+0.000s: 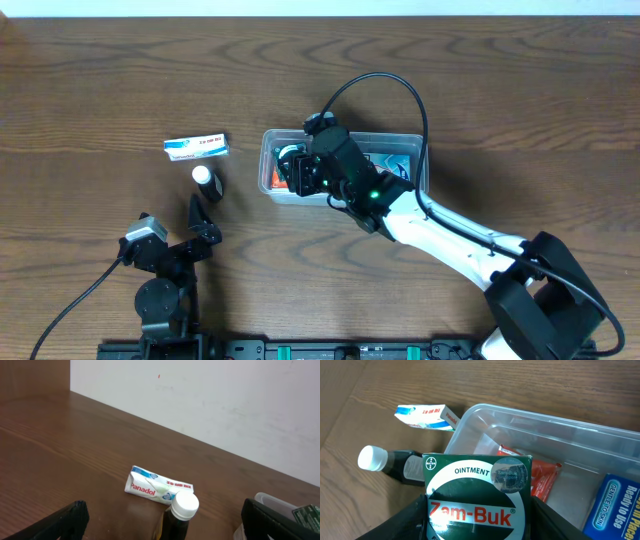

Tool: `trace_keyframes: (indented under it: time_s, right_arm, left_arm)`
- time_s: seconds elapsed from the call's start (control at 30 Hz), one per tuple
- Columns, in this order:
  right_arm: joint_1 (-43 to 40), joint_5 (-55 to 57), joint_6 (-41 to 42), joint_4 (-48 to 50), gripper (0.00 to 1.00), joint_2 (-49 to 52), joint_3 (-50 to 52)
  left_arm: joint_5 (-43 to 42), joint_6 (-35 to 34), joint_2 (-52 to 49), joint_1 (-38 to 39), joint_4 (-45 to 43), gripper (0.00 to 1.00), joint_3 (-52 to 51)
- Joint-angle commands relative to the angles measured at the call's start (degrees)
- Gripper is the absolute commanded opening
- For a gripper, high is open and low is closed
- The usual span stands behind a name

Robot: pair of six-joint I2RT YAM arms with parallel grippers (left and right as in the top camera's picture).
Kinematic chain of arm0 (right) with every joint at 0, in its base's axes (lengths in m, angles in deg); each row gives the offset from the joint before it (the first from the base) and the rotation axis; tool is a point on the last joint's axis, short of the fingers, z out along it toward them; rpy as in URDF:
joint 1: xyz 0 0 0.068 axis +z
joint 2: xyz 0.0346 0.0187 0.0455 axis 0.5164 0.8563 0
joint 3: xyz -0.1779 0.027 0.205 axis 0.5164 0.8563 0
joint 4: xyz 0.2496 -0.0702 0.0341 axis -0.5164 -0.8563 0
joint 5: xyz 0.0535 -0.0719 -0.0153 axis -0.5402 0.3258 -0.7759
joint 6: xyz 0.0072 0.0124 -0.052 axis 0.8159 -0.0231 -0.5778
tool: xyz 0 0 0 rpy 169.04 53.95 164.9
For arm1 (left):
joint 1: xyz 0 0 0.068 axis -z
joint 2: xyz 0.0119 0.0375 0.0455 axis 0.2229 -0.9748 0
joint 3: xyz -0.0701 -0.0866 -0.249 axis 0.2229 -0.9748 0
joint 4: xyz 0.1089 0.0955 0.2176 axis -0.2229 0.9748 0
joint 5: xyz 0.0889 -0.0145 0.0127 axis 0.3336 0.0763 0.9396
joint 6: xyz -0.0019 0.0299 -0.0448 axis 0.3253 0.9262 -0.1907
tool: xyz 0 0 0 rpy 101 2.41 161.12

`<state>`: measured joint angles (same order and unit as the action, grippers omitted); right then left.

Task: Pack container
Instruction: 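Lower the tin into the container's left end and open the right gripper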

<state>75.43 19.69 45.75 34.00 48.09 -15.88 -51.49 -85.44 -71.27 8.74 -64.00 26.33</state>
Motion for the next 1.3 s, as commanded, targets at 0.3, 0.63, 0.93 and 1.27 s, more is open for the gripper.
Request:
trace_keyframes:
  time_s: [0.3, 0.63, 0.93, 1.27]
  right_arm:
    - [0.42, 1.03, 1.29, 2.78, 0.57, 4.28, -1.03]
    - [0.55, 1.77, 1.95, 4.7, 0.58, 5.84, -1.03]
    - [0.74, 2.71, 2.16, 4.94, 0.58, 5.99, -1.03]
    - [1.14, 5.6, 4.96, 4.09, 0.56, 6.1, -1.03]
  left_arm:
    - [0.46, 0.94, 0.04, -0.35, 1.88, 0.98, -1.36]
    - [0.46, 0.94, 0.04, -0.35, 1.88, 0.98, -1.36]
    - [0.46, 0.94, 0.04, -0.35, 1.88, 0.98, -1.36]
    - [0.46, 0.94, 0.04, -0.35, 1.88, 0.98, -1.36]
